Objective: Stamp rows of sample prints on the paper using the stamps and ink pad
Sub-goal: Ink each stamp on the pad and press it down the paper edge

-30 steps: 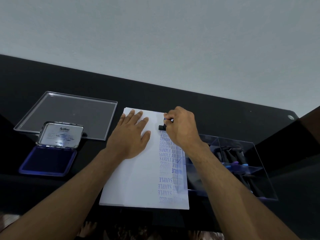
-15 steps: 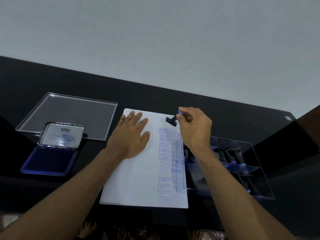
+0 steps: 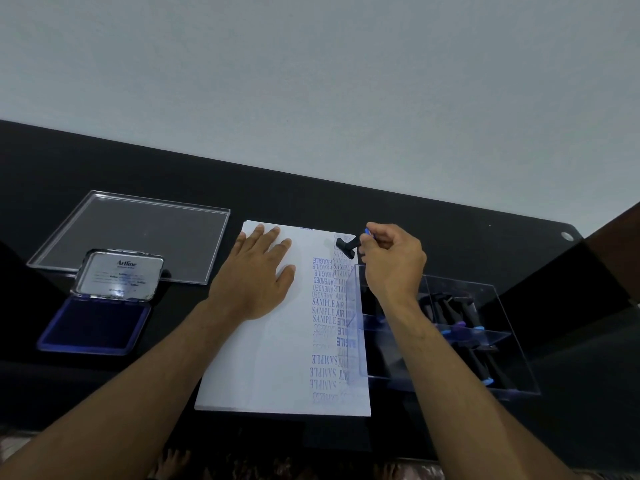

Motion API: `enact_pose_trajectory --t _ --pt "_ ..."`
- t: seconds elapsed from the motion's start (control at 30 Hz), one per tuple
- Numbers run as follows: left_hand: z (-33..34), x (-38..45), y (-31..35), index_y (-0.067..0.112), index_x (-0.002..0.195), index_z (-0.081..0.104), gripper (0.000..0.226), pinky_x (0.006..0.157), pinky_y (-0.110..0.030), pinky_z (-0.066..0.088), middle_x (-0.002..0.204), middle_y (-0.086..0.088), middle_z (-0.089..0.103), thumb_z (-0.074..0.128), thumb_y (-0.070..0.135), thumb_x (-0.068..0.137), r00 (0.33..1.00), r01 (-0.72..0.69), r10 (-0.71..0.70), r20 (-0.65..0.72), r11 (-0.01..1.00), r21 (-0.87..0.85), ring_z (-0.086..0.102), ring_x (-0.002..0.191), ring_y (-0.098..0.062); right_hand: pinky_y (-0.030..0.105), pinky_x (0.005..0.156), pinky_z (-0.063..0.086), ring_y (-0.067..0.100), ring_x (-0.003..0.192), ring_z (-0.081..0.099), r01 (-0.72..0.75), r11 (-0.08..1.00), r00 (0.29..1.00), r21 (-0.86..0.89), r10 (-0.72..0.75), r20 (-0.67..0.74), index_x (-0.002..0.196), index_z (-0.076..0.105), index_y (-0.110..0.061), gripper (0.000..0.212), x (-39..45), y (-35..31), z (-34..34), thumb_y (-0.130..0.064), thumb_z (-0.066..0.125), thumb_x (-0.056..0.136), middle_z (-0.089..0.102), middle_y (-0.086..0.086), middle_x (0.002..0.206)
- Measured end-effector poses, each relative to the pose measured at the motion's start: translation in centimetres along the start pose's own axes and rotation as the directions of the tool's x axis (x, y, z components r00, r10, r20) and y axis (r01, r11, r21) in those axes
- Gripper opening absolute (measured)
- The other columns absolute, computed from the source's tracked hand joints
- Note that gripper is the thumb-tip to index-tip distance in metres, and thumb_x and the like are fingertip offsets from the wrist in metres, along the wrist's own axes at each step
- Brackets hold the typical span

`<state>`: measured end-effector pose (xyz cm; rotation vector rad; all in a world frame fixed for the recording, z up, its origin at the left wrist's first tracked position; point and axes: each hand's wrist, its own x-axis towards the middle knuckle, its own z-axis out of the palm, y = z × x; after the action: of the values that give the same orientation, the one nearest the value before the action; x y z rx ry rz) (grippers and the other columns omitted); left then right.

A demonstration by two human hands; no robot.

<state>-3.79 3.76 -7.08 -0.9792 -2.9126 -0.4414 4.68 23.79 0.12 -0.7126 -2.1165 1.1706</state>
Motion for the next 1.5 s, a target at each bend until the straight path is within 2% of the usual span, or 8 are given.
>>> enact_pose_trajectory --t 0.53,0.73,0.9,1.03,1.13,1.37,1.5 --pt "-0.1 -0.1 0.1 0.024 0.157 0.031 0.071 0.125 -0.043 0.003 0.167 -0.001 0.019 0.018 0.057 0.096 1.000 0.006 -0.006 0.007 1.000 0.009 0.007 0.155 -0.022 0.031 0.077 0.060 0.007 0.080 0.070 -0.015 0.998 1.000 0.061 0.015 0.002 0.105 0.073 -0.020 0.019 -0.1 0.1 -0.4 -0.015 0.072 0.087 0.072 -0.008 0.091" --pt "-0.7 -0.2 0.6 0.020 0.154 0.036 0.071 0.125 -0.044 0.009 0.164 -0.004 0.027 0.025 0.055 0.094 1.000 0.017 -0.017 -0.002 1.000 -0.010 0.015 0.154 -0.023 0.034 0.076 0.060 0.009 0.080 0.071 -0.029 0.989 0.999 0.148 0.032 -0.017 0.104 0.073 -0.021 0.018 -0.4 -0.1 -1.6 -0.015 0.072 0.087 0.073 -0.007 0.091" --pt "-1.5 -1.4 3.3 0.022 0.153 0.038 0.069 0.125 -0.041 0.011 0.162 -0.002 0.033 0.028 0.057 0.094 1.000 0.002 -0.005 -0.021 0.994 -0.111 0.020 0.153 -0.022 0.036 0.076 0.061 0.011 0.077 0.071 -0.032 0.980 0.999 0.197 0.040 -0.037 0.104 0.074 -0.020 0.018 -1.1 -0.3 -3.7 -0.014 0.073 0.086 0.074 -0.006 0.088" --pt "-2.0 -2.7 6.5 0.028 0.153 0.037 0.071 0.125 -0.042 0.014 0.163 0.003 0.029 0.025 0.063 0.093 1.000 -0.025 0.022 -0.018 0.987 -0.159 0.020 0.153 -0.020 0.036 0.076 0.060 0.009 0.078 0.071 -0.034 0.980 0.998 0.194 0.045 -0.050 0.104 0.074 -0.020 0.018 -2.3 -0.4 -6.2 -0.014 0.072 0.086 0.073 -0.007 0.087" --pt "-2.5 -3.9 9.0 0.028 0.154 0.035 0.070 0.122 -0.037 0.010 0.164 0.004 0.027 0.025 0.063 0.094 0.997 -0.077 0.074 -0.026 0.982 -0.173 0.019 0.153 -0.020 0.037 0.076 0.060 0.010 0.078 0.071 -0.041 0.978 0.997 0.204 0.055 -0.063 0.102 0.075 -0.021 0.017 -3.6 -0.1 -8.1 -0.014 0.072 0.086 0.074 -0.006 0.086" --pt "-2.6 -7.2 13.7 0.025 0.152 0.041 0.064 0.119 -0.028 0.010 0.162 0.005 0.031 0.031 0.056 0.097 0.978 -0.206 0.196 -0.067 0.947 -0.247 0.022 0.152 -0.016 0.027 0.080 0.057 0.003 0.083 0.067 0.038 0.998 0.995 0.057 -0.032 -0.092 0.107 0.074 -0.023 0.023 -7.1 1.0 -12.4 -0.015 0.071 0.085 0.070 -0.008 0.094" --pt "-2.2 -8.6 15.0 0.018 0.149 0.045 0.069 0.121 -0.033 0.017 0.159 0.001 0.037 0.024 0.057 0.096 0.962 -0.271 0.259 -0.084 0.934 -0.233 0.023 0.152 -0.017 0.027 0.077 0.055 0.003 0.078 0.064 0.105 0.993 0.993 -0.058 -0.108 -0.055 0.097 0.075 -0.021 0.018 -9.0 1.6 -13.9 -0.012 0.069 0.082 0.064 -0.008 0.092"
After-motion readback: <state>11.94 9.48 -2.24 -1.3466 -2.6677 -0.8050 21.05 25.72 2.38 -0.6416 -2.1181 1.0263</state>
